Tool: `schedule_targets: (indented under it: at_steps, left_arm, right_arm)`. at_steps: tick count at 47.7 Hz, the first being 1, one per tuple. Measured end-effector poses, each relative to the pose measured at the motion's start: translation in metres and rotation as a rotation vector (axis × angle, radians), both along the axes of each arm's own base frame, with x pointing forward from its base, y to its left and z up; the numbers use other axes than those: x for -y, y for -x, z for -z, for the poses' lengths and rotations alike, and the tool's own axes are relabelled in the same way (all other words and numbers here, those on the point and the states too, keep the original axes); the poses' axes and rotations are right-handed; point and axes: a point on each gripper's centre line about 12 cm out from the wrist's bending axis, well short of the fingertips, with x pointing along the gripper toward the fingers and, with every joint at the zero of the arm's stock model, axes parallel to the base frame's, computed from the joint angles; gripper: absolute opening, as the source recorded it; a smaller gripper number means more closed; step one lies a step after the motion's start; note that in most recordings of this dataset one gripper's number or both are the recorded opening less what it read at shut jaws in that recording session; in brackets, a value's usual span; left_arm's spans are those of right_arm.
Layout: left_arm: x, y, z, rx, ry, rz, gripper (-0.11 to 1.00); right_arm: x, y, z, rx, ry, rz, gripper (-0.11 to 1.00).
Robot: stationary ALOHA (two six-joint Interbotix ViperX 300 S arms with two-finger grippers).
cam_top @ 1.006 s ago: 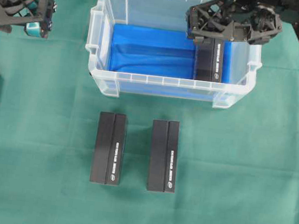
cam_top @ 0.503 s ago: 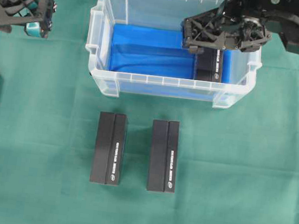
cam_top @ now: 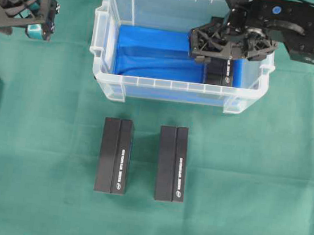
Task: Take out the box from the case.
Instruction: 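Lower the right gripper and close it on the right box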
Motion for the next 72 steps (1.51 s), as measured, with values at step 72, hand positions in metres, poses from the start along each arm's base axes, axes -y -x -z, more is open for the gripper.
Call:
schedule_targets:
  at_steps: [72]
  left_arm:
    - [0.0029,-0.0006,-0.0004,0.001,-0.001,0.014,0.98]
  right_arm:
    - [0.0001,-0.0023,-0.0012,-0.023,-0.034,0.113,0.64]
